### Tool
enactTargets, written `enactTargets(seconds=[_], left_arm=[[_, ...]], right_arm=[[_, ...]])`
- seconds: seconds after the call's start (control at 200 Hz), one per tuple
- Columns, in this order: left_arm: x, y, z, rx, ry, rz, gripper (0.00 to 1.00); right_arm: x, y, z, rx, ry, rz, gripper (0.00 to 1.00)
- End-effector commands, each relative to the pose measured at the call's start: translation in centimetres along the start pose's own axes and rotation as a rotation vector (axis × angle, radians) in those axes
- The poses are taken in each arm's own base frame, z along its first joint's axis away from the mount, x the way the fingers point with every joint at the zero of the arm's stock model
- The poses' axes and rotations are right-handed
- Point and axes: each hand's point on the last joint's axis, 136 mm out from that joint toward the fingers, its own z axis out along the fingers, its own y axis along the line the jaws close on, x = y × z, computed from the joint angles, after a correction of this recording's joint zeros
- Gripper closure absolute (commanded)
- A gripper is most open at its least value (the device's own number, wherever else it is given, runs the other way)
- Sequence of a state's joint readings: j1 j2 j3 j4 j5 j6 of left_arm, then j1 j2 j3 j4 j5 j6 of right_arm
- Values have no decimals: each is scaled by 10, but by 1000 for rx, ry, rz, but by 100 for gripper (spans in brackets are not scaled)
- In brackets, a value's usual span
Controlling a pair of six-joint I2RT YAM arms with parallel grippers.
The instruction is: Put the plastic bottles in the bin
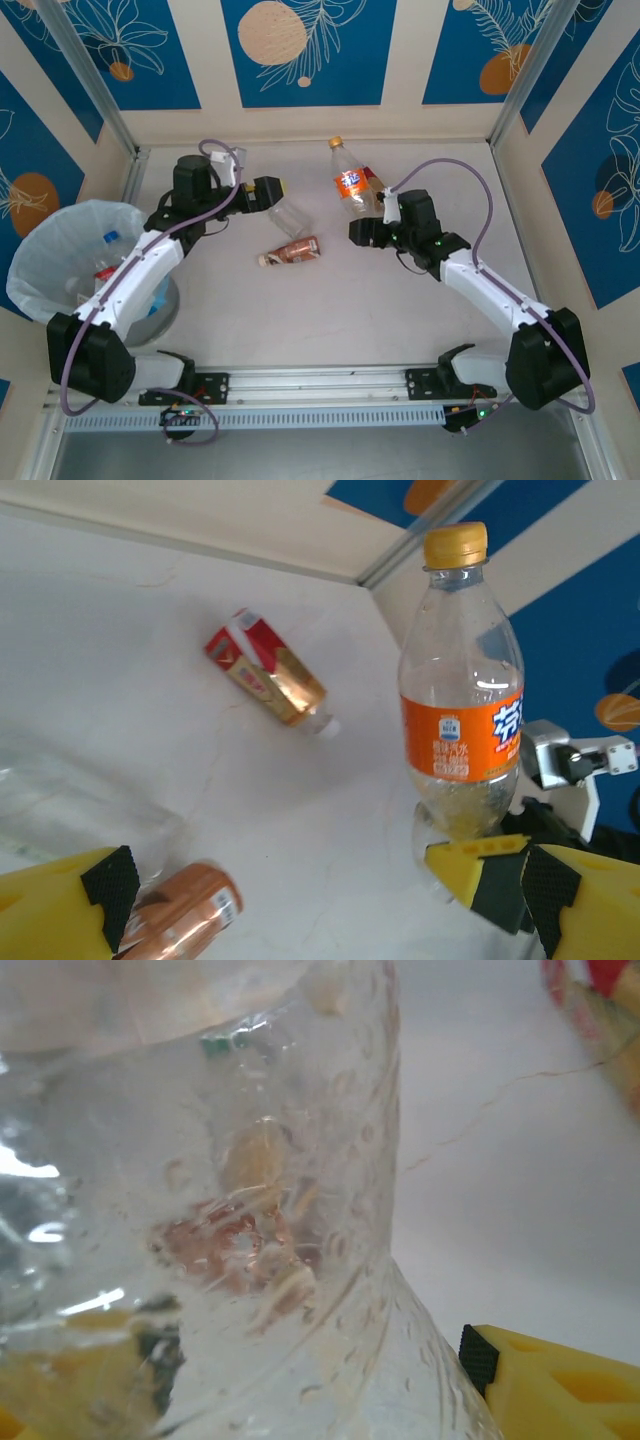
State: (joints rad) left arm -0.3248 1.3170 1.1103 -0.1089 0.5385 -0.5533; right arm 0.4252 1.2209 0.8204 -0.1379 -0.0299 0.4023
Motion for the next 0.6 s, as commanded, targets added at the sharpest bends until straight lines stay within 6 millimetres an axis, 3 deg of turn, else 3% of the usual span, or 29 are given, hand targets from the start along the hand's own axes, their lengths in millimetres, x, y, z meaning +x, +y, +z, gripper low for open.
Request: enactTargets(seconds=[0.0, 0.26, 0.595], left_arm=[[-1, -34, 11, 154, 0, 35, 1], [-2, -64, 39, 266, -1, 62, 1], [-11, -88, 60, 388, -6, 78, 1]], right_arm=[[-8, 42, -6, -177, -60, 37, 100], [-2, 92, -16, -337, -87, -22, 100], [4, 121, -23, -432, -81, -69, 100]])
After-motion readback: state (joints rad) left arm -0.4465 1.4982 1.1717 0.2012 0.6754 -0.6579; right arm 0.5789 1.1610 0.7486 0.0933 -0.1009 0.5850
